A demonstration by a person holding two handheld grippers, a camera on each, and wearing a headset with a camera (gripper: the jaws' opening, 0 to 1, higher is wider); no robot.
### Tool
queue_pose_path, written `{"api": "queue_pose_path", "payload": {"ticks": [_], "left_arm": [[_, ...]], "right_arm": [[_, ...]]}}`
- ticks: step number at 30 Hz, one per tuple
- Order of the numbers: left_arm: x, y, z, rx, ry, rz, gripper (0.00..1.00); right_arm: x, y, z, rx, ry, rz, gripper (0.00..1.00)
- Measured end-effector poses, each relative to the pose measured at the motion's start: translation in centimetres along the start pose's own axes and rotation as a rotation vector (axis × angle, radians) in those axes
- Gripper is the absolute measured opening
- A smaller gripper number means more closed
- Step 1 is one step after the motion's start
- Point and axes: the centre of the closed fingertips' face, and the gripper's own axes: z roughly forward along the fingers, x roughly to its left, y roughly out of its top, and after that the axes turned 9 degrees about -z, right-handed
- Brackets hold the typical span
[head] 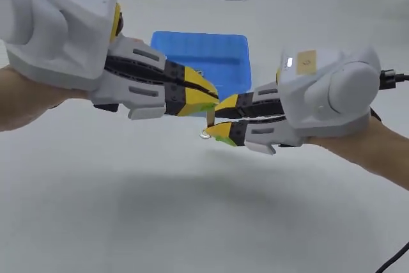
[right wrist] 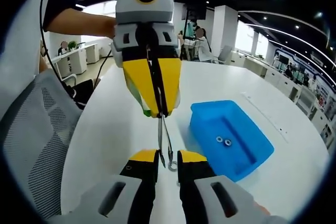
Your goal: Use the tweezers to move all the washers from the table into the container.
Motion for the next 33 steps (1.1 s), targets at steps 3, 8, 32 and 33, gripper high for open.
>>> {"api": "queue_pose_path", "payload": {"ticks": [3,8,32,33], "left_arm": [[0.1,-0.2,0.1,0.008,-0.003,0.003,0.05],[0.1,-0.6,0.1,0.014,-0.004,0.003,0.05],[-0.3,-1.4,1.1,0.032,-0.002,-0.009,0.05],[-0.4,-1.3,1.2,0.033,-0.002,-0.01,0.05]], "right_arm": [[-0.1,-0.2,0.2,0.003,0.001,0.001,0.16],[0.0,-0.3,0.5,0.003,0.01,0.001,0.16],[0.3,-1.1,1.2,0.011,0.033,0.024,0.15],[0.5,-1.1,1.2,0.011,0.044,0.019,0.14]]}}
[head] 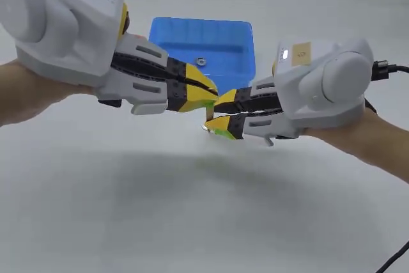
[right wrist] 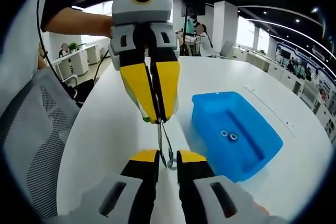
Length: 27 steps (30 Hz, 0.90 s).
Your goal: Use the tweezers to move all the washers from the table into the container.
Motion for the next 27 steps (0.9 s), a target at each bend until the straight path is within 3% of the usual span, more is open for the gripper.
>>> {"api": "queue_pose_path", "payload": {"ticks": [5,7,14,20,27], "left_arm": [[0.0,0.2,0.2,0.0,0.007,-0.003,0.05],[-0.7,0.8,0.9,0.003,0.008,-0.005,0.05],[-0.6,0.5,0.2,0.007,0.011,-0.016,0.05],[-0.9,1.4,0.0,-0.001,0.02,-0.009,0.05],[0.1,1.4,-1.7,-0.011,0.023,-0.003,0.05]], "right_arm": [[0.1,0.0,0.1,0.003,0.01,-0.011,0.11],[0.1,0.0,0.1,0.003,0.012,-0.011,0.11],[-0.2,0.3,0.1,-0.001,-0.004,-0.016,0.1],[-0.3,0.9,-0.2,-0.01,-0.008,-0.02,0.1],[-0.2,1.9,-0.8,-0.024,-0.012,-0.038,0.1]]}}
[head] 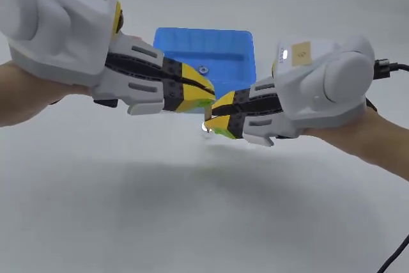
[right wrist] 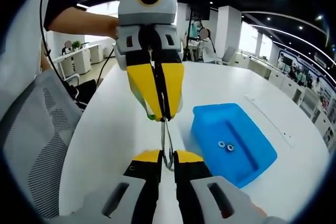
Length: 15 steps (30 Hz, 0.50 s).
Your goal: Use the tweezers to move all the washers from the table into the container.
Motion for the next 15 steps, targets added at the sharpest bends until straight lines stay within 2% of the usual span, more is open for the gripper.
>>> {"api": "queue_pose_path", "payload": {"ticks": [8,15], "left_arm": [[0.8,1.5,-1.8,-0.011,0.015,0.042,0.05],[1.3,2.7,-2.4,-0.018,0.02,0.081,0.05]], "right_arm": [[-1.2,1.9,-0.9,-0.023,-0.035,-0.032,0.1],[-2.2,3.1,-1.8,-0.03,-0.063,-0.063,0.1]]}}
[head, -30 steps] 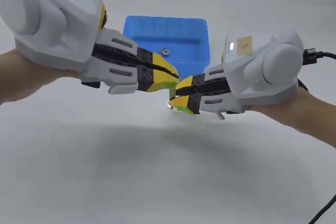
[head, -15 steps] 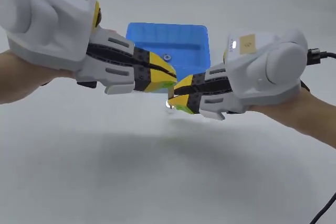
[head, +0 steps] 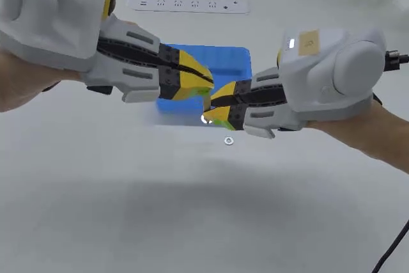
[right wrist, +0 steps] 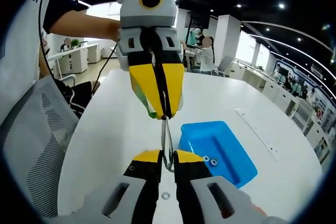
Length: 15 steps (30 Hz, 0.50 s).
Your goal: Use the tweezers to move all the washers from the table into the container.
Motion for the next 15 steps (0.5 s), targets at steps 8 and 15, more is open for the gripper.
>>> {"api": "queue_pose_path", "payload": {"ticks": [8,15], "left_arm": [[1.0,1.3,-0.3,-0.003,0.001,0.054,0.05],[2.1,2.1,-0.3,-0.005,0.008,0.092,0.05]], "right_arm": [[-1.8,1.0,-0.6,-0.007,-0.034,-0.036,0.1],[-3.9,1.4,-0.7,-0.014,-0.072,-0.057,0.1]]}}
